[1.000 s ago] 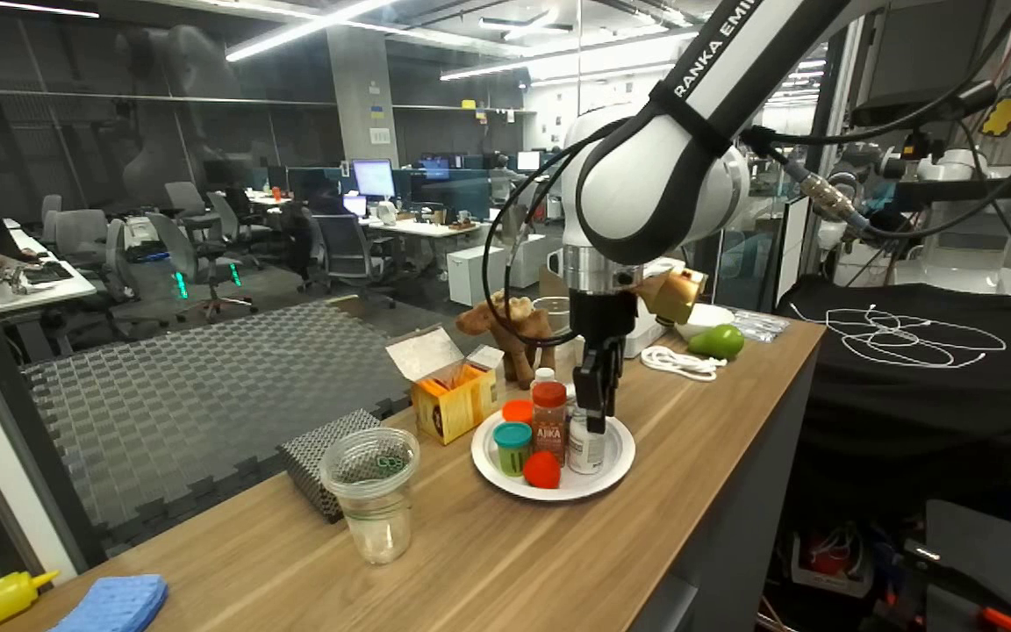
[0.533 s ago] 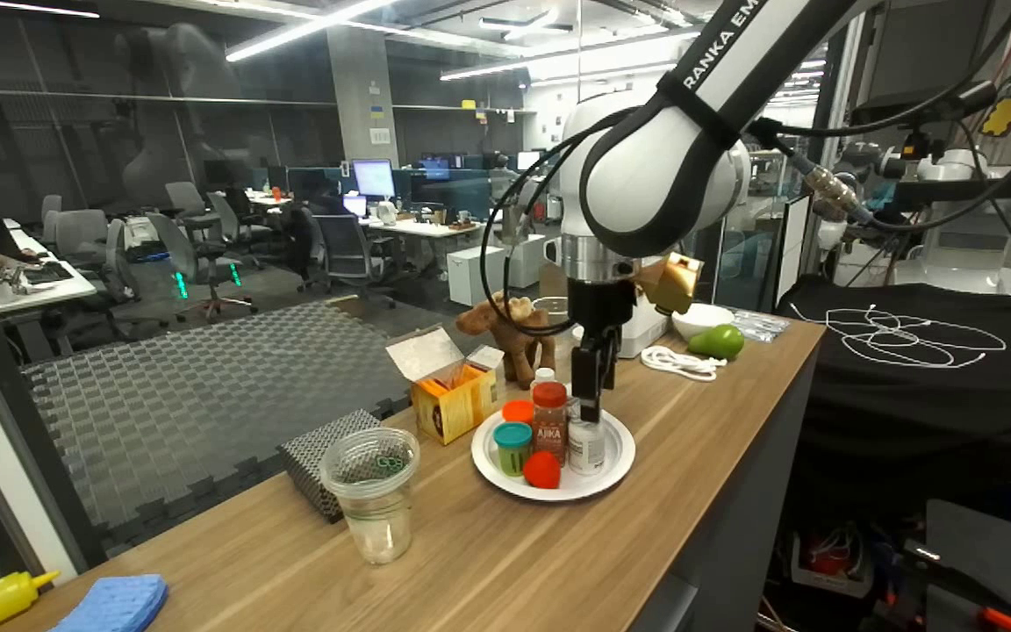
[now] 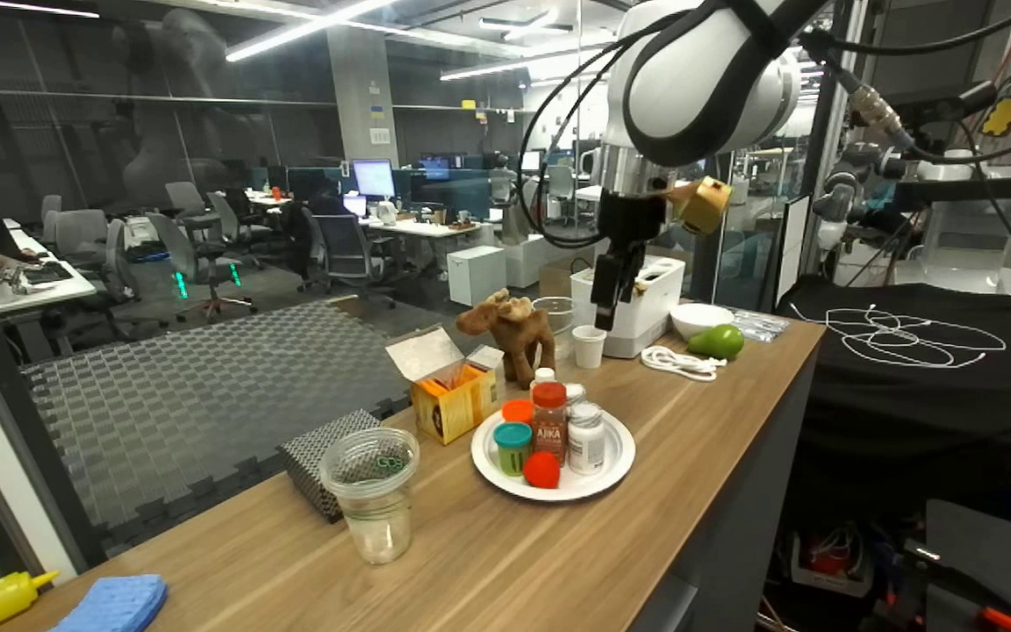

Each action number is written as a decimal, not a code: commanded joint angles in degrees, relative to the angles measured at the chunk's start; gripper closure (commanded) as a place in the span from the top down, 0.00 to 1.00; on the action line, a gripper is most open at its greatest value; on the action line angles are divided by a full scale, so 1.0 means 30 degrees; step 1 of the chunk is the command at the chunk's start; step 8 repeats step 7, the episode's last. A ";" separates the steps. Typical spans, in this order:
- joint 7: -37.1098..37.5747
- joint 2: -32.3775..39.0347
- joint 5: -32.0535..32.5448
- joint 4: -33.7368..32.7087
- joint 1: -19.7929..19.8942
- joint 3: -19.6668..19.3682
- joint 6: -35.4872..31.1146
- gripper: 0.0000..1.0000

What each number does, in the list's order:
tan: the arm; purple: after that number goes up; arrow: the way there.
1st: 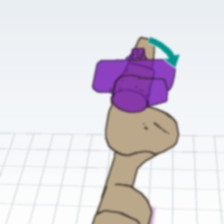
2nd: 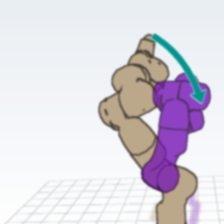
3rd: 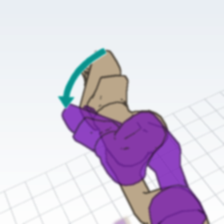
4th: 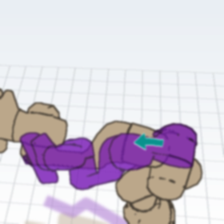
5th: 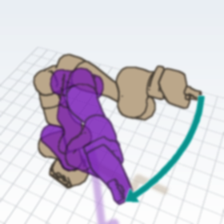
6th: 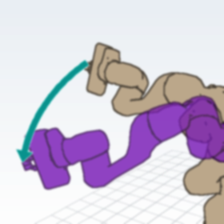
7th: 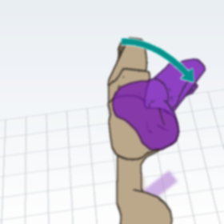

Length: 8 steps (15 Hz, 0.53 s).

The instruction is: Pile up the plastic cups and put all the containers on the white plate

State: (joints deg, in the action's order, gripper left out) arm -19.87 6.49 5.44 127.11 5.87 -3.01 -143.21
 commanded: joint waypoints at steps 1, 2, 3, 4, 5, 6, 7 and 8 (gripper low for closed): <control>-0.3487 -0.1116 -0.1950 0.0746 0.1115 -0.0540 -0.0179 1.00; -0.4669 -0.1157 -0.2592 0.0961 0.1440 -0.0737 -0.0523 1.00; -0.2827 -0.0495 -0.1539 0.0276 0.0914 -0.0644 0.0011 1.00; -0.3675 -0.0546 -0.1952 0.0382 0.1194 -0.0803 -0.0011 1.00; -0.4087 -0.0560 -0.2096 0.0447 0.1369 -0.0903 -0.0028 1.00; -0.4248 -0.0562 -0.2131 0.0485 0.1441 -0.0930 -0.0042 1.00; -0.4274 -0.0562 -0.2137 0.0504 0.1437 -0.0926 -0.0056 1.00; -0.4274 -0.0562 -0.2137 0.0504 0.1437 -0.0926 -0.0056 1.00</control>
